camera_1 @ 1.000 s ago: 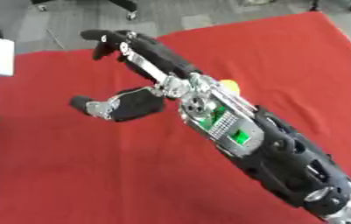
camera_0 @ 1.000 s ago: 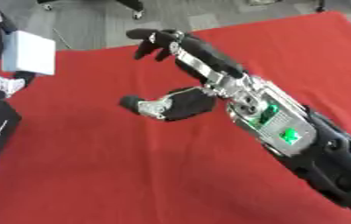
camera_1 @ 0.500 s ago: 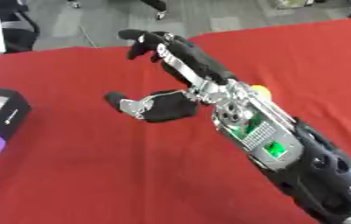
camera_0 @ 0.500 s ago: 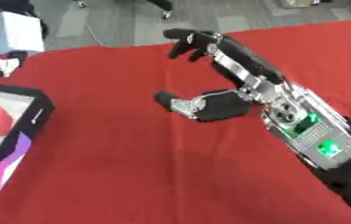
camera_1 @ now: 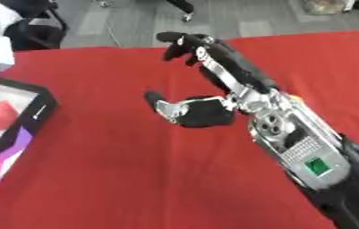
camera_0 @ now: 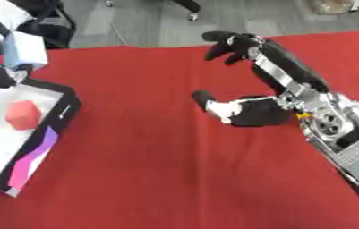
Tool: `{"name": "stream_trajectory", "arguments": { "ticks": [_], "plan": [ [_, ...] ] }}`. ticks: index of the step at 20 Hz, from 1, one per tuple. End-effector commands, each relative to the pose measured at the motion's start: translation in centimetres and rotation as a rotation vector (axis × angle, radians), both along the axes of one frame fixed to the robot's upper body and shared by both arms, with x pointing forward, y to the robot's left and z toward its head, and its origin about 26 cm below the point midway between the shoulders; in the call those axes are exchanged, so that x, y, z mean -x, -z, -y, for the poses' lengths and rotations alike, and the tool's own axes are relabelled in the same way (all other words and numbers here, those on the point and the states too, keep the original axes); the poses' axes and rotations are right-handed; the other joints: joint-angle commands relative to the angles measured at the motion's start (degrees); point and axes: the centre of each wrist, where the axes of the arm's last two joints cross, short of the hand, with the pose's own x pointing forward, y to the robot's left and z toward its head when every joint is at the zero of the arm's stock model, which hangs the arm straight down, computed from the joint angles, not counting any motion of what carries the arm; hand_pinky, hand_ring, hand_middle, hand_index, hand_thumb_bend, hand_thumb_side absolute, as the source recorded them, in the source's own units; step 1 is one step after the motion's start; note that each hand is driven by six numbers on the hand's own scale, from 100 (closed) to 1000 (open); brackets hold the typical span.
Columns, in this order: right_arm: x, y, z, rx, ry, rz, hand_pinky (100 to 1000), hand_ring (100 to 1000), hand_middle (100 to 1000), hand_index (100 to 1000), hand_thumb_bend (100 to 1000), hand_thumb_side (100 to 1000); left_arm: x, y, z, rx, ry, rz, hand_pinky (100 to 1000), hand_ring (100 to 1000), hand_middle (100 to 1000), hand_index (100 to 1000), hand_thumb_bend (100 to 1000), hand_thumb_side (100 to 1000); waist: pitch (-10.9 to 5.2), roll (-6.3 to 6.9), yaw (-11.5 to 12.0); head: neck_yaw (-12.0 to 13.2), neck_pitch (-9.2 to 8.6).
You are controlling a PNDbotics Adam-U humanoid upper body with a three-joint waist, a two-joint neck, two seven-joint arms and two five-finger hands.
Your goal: Pick up the objects with one hand, pass them to the other hand, and then place them into the box on the other side of the table.
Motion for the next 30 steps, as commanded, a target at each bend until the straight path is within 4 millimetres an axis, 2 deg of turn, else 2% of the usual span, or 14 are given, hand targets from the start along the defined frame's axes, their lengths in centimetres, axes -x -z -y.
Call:
{"name": "stream_trajectory", "arguments": {
  "ticks": [1, 7, 9, 12, 13, 16, 17, 18, 19, 22, 25, 30],
  "plan": [
    [0.3, -0.9, 0.4, -0.031, 0.008, 0.016, 751, 822, 713, 920, 100, 460, 0.0, -0.7, -1.9, -0.031, -0.065, 0.013, 740, 631, 409, 399, 100, 125, 0.13, -0.79, 0.03, 0.86, -0.55],
    [0.3, -0.8, 0.5, -0.063, 0.028, 0.013, 747, 817, 703, 912, 100, 422, -0.3, 0.7, -3.2, -0.041, -0.118, -0.031, 743, 653, 447, 441, 100, 128, 0.33, -1.09, 0.02, 0.61, -0.42],
    [0.3, -0.8, 0.5, -0.068, 0.030, 0.015, 746, 816, 701, 911, 100, 421, -0.4, 1.1, -3.5, -0.045, -0.126, -0.055, 748, 670, 476, 492, 143, 133, 0.38, -1.19, -0.02, -0.21, -0.21],
    [0.3, -0.8, 0.5, -0.073, 0.033, 0.017, 746, 814, 699, 896, 102, 416, -0.5, 1.7, -3.9, -0.053, -0.125, -0.096, 780, 718, 563, 619, 222, 136, 0.45, -1.32, -0.10, -1.46, 0.10],
    [0.3, -0.8, 0.5, -0.073, 0.033, 0.017, 747, 814, 699, 896, 109, 413, -0.5, 1.8, -4.0, -0.058, -0.121, -0.106, 791, 733, 592, 653, 242, 160, 0.47, -1.33, -0.11, -1.83, 0.19],
    [0.3, -0.7, 0.5, -0.064, 0.032, 0.019, 747, 813, 699, 899, 131, 406, -0.6, 1.9, -4.3, -0.075, -0.114, -0.128, 810, 763, 693, 725, 288, 416, 0.54, -1.28, -0.20, -2.83, 0.44],
    [0.3, -0.7, 0.5, -0.060, 0.031, 0.020, 747, 813, 699, 899, 135, 406, -0.6, 2.0, -4.4, -0.081, -0.115, -0.135, 813, 773, 716, 742, 303, 452, 0.55, -1.25, -0.22, -3.09, 0.48],
    [0.3, -0.7, 0.5, -0.058, 0.031, 0.020, 747, 812, 698, 900, 138, 407, -0.6, 2.1, -4.5, -0.086, -0.116, -0.141, 823, 803, 772, 798, 360, 561, 0.56, -1.22, -0.23, -3.32, 0.50],
    [0.3, -0.6, 0.4, -0.056, 0.030, 0.020, 747, 812, 698, 900, 138, 406, -0.7, 2.2, -4.6, -0.091, -0.119, -0.151, 837, 823, 799, 824, 407, 617, 0.58, -1.17, -0.26, -3.70, 0.53],
    [0.2, -0.6, 0.5, -0.054, 0.029, 0.020, 747, 812, 698, 900, 137, 406, -0.7, 2.4, -4.9, -0.114, -0.137, -0.163, 870, 865, 852, 879, 566, 721, 0.58, -1.06, -0.34, -4.36, 0.49],
    [0.2, -0.6, 0.5, -0.055, 0.030, 0.020, 747, 812, 698, 901, 128, 410, -0.8, 2.3, -5.1, -0.123, -0.148, -0.158, 875, 868, 859, 885, 620, 754, 0.55, -0.96, -0.40, -4.45, 0.43],
    [0.3, -0.7, 0.6, -0.057, 0.030, 0.018, 746, 811, 697, 901, 132, 408, -0.7, 2.2, -5.1, -0.121, -0.169, -0.127, 874, 870, 865, 889, 552, 705, 0.53, -0.84, -0.42, -4.33, 0.29]
  ]
}}
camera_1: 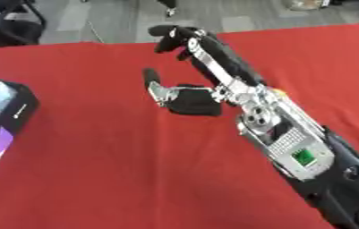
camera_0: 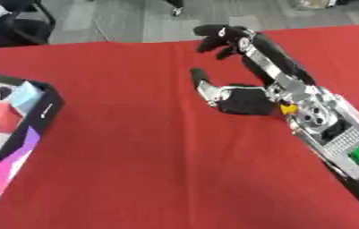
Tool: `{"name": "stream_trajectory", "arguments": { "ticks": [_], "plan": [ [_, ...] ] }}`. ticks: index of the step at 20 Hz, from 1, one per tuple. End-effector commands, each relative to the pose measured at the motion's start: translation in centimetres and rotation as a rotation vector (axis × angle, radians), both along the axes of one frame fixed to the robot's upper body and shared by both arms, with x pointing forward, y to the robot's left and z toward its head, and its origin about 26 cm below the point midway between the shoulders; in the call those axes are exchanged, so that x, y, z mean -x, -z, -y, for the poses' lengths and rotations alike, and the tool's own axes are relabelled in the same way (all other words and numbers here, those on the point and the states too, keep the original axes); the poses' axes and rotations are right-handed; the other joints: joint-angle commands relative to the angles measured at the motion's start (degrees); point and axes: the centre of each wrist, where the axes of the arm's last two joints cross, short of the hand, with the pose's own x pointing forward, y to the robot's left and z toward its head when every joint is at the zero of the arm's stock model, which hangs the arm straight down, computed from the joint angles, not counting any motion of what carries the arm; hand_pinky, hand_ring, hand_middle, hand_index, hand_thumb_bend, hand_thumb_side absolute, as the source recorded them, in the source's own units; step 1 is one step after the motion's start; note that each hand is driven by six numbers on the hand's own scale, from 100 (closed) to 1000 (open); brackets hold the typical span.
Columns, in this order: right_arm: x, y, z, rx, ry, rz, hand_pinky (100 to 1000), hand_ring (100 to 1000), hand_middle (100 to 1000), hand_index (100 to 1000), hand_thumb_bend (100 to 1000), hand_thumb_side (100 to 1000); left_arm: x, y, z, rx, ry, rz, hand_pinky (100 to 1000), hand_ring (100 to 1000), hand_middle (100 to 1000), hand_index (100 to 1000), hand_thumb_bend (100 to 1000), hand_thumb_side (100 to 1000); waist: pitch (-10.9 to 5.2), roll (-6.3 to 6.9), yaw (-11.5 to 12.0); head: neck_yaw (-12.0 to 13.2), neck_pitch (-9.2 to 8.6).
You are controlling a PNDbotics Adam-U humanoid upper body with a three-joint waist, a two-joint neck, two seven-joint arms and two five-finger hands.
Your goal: Pick up the objects with one hand, pass them to the other hand, and then place them into the box on the other side of the table.
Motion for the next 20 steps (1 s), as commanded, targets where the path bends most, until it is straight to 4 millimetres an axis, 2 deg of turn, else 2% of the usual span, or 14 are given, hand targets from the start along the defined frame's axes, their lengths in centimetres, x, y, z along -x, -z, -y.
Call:
{"name": "stream_trajectory", "arguments": {
  "ticks": [1, 4, 5, 7, 9, 15, 20],
  "plan": [
    [0.3, -0.9, 0.3, -0.001, 0.001, 0.034, 746, 811, 697, 901, 130, 408, 0.2, -1.5, -0.7, -0.016, -0.029, 0.055, 872, 865, 860, 881, 507, 682, 0.16, -0.11, 0.04, -0.01, -0.29],
    [0.3, -0.9, 0.4, -0.004, 0.004, 0.036, 745, 811, 697, 900, 130, 406, 0.4, -1.7, -0.5, -0.008, -0.031, 0.092, 865, 854, 847, 861, 429, 636, 0.18, -0.12, 0.04, -0.04, -0.26],
    [0.3, -0.9, 0.4, -0.005, 0.005, 0.037, 746, 811, 697, 901, 129, 404, 0.4, -1.9, -0.3, -0.002, -0.027, 0.111, 857, 840, 832, 848, 368, 605, 0.16, -0.13, 0.03, -0.16, -0.21],
    [0.4, -1.0, 0.5, -0.007, 0.004, 0.041, 748, 812, 700, 901, 132, 396, 0.6, -2.6, 0.1, 0.021, -0.006, 0.168, 852, 818, 814, 833, 287, 535, 0.09, -0.19, -0.01, -0.81, -0.05],
    [0.5, -1.2, 0.6, -0.003, 0.005, 0.048, 750, 814, 704, 900, 165, 370, 0.8, -3.4, 0.7, 0.050, 0.026, 0.235, 845, 802, 804, 824, 236, 505, -0.08, -0.29, -0.12, -1.90, 0.15],
    [0.9, -2.0, 1.8, 0.005, 0.037, 0.062, 755, 823, 715, 882, 233, 378, 1.9, -5.6, 2.4, 0.134, 0.129, 0.407, 813, 759, 772, 791, 178, 486, -0.98, -0.59, -1.01, -4.88, 0.81],
    [0.7, -2.2, 3.5, 0.051, 0.097, 0.027, 768, 844, 753, 884, 259, 433, 2.5, -5.8, 2.8, 0.195, 0.179, 0.471, 815, 756, 764, 779, 138, 483, -1.76, -0.84, -2.90, -5.36, 1.31]
  ]
}}
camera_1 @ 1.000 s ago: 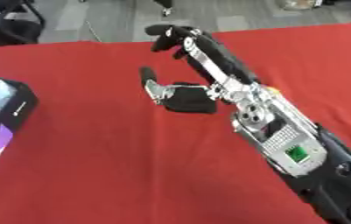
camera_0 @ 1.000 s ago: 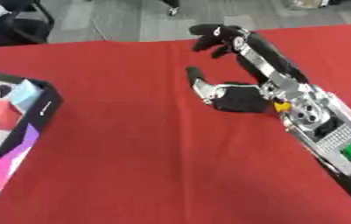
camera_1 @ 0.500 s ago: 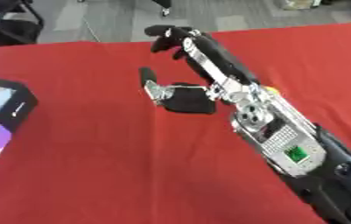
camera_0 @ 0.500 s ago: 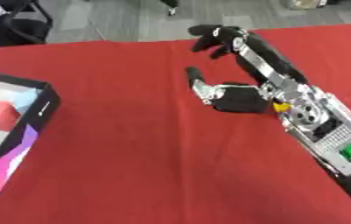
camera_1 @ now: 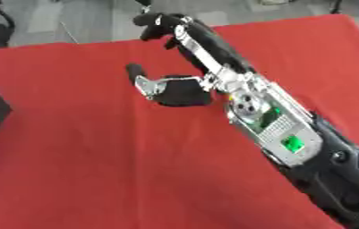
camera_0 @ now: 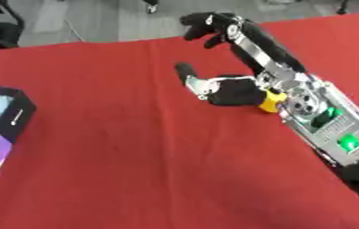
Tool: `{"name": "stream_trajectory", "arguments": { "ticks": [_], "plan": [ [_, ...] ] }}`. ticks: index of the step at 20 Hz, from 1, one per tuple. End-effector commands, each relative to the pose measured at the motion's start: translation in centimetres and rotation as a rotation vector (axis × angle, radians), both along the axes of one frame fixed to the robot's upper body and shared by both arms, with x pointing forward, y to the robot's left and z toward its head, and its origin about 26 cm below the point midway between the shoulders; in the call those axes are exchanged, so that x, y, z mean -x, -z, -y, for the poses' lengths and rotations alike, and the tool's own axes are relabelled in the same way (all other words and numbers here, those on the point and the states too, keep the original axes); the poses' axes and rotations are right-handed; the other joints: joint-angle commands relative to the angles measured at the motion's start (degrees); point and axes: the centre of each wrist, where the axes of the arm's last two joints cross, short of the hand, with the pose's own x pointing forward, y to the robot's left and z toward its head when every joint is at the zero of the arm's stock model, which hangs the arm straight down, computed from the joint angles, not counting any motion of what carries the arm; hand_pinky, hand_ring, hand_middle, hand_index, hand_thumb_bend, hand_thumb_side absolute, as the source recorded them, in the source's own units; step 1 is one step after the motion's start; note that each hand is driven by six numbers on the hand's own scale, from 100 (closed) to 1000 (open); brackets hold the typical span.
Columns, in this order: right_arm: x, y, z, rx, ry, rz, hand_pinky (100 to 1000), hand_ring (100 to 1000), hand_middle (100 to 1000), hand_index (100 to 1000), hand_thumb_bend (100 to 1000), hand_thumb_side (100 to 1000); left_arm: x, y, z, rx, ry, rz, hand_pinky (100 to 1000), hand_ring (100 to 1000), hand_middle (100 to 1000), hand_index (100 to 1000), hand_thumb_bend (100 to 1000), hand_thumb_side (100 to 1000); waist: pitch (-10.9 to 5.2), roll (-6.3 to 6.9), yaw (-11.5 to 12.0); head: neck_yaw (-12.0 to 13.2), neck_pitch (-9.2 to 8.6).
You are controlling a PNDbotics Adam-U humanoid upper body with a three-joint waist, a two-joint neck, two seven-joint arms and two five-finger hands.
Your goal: Pick up the objects with one hand, pass them to the other hand, and then place them into the box on the other side of the table.
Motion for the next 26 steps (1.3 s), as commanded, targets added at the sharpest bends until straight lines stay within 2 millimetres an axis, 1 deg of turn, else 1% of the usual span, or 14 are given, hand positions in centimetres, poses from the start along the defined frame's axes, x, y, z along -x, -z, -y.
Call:
{"name": "stream_trajectory", "arguments": {
  "ticks": [1, 6, 11, 19, 23, 26],
  "plan": [
    [0.2, -1.1, 1.2, 0.038, 0.046, 0.008, 773, 849, 765, 887, 267, 452, 0.6, -1.3, -0.3, 0.011, 0.010, 0.062, 815, 756, 764, 778, 136, 485, -1.80, -0.88, -0.61, -0.30, 0.37],
    [0.1, -0.9, 2.5, 0.116, 0.128, -0.042, 792, 861, 786, 892, 288, 463, 0.6, -0.9, -0.6, 0.015, -0.001, 0.056, 815, 756, 763, 774, 151, 487, -2.34, -0.96, -2.50, -0.21, 0.86],
    [0.1, -0.6, 3.4, 0.241, 0.214, -0.090, 820, 865, 809, 902, 303, 480, 0.6, -0.5, -0.8, 0.014, -0.016, 0.038, 815, 758, 765, 780, 159, 495, -2.66, -0.95, -3.47, -0.08, 0.87],
    [0.0, -0.2, 3.9, 0.392, 0.364, -0.165, 836, 856, 809, 905, 362, 486, 0.5, -0.2, -0.9, 0.007, -0.027, 0.022, 817, 763, 768, 782, 165, 505, -2.82, -0.81, -3.79, -0.17, 0.58],
    [-0.4, 0.2, 4.0, 0.433, 0.416, -0.204, 825, 851, 799, 902, 342, 484, 0.5, -0.1, -0.9, 0.006, -0.028, 0.016, 816, 763, 768, 782, 165, 510, -2.75, -0.75, -3.73, -0.38, 0.34],
    [-0.2, -0.5, 4.5, 0.413, 0.400, -0.203, 829, 860, 802, 906, 336, 473, 0.5, -0.1, -0.8, 0.007, -0.026, 0.013, 816, 764, 768, 782, 164, 513, -2.67, -0.77, -3.57, -0.34, 0.46]
  ]
}}
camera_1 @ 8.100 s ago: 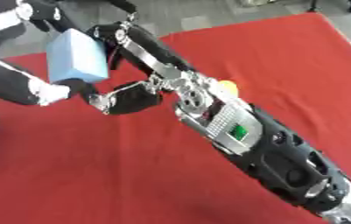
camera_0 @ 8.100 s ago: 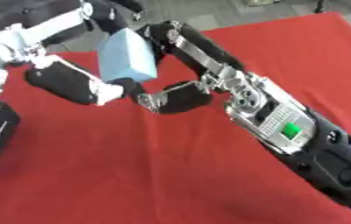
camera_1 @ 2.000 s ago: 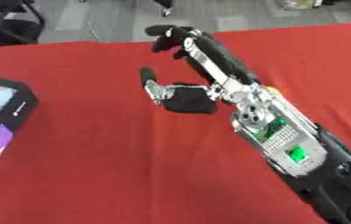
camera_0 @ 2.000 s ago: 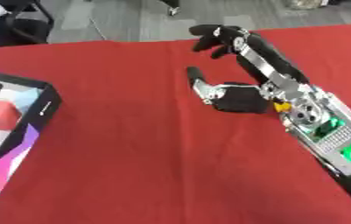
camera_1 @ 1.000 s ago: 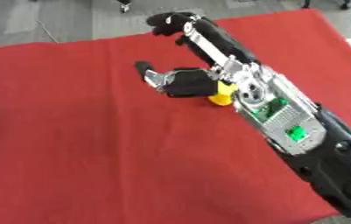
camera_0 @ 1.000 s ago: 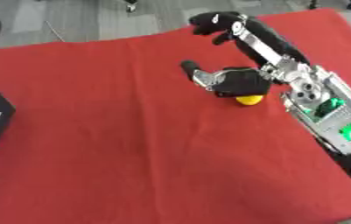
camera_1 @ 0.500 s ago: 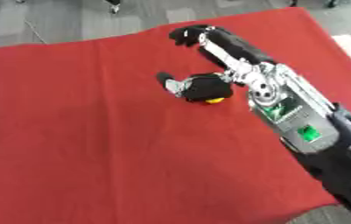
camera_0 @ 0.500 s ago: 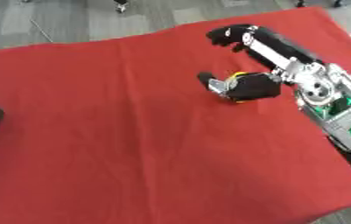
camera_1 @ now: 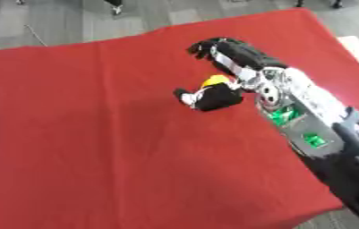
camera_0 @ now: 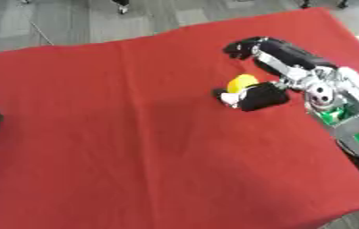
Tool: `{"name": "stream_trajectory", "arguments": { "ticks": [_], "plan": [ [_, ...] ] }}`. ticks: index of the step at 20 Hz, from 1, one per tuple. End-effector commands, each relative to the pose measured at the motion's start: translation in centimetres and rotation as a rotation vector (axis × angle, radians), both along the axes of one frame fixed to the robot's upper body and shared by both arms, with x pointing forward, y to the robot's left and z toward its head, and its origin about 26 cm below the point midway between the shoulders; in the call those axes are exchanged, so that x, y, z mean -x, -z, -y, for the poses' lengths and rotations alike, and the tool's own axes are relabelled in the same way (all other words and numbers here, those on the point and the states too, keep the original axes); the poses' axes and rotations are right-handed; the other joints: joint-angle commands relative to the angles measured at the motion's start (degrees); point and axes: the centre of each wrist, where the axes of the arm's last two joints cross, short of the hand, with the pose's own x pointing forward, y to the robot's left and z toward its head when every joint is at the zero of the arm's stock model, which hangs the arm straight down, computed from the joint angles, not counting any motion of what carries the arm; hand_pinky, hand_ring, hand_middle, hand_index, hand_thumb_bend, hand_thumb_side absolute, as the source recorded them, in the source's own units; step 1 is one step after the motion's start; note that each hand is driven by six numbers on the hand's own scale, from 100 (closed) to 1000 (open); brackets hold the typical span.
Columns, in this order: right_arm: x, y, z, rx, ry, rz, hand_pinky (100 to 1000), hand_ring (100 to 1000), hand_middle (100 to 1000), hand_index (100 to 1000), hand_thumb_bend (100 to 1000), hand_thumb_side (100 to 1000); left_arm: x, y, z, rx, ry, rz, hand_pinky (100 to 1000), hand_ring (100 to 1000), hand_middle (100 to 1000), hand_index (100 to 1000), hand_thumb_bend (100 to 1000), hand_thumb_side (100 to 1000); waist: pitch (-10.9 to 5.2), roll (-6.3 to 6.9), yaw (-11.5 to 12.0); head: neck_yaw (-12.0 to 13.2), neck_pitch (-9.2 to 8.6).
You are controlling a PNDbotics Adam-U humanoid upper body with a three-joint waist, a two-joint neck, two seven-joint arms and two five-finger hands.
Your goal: Pick up the objects with one hand, pass them to the other hand, and then place them into the box on the other side of the table.
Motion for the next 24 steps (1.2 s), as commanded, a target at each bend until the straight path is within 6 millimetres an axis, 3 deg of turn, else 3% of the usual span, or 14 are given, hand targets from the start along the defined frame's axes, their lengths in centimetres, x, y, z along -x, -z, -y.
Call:
{"name": "stream_trajectory", "arguments": {
  "ticks": [1, 9, 17, 24],
  "plan": [
    [0.4, -1.6, 1.0, -0.004, -0.010, 0.029, 829, 864, 803, 908, 335, 481, 0.3, -1.3, -0.5, -0.026, -0.012, 0.024, 816, 764, 768, 781, 164, 514, -1.94, -0.55, 0.19, -0.14, -0.01],
    [0.3, -4.2, 4.4, -0.072, -0.140, -0.061, 854, 909, 823, 918, 297, 522, 0.2, -1.5, 0.0, -0.022, 0.003, 0.029, 819, 767, 772, 780, 158, 524, -1.46, -0.86, 1.26, -0.89, 0.47],
    [-0.6, -5.1, 7.0, -0.032, -0.168, -0.154, 863, 921, 829, 914, 300, 525, 0.1, -2.3, 0.6, -0.016, 0.020, 0.053, 823, 769, 775, 777, 155, 527, -0.20, -1.12, 2.37, -1.62, 0.33],
    [-0.9, -4.6, 8.2, -0.003, -0.139, -0.184, 870, 920, 838, 918, 364, 407, 0.2, -2.5, 0.7, -0.012, 0.017, 0.060, 823, 769, 775, 776, 154, 532, 0.58, -1.28, 2.80, -1.99, -0.13]
  ]
}}
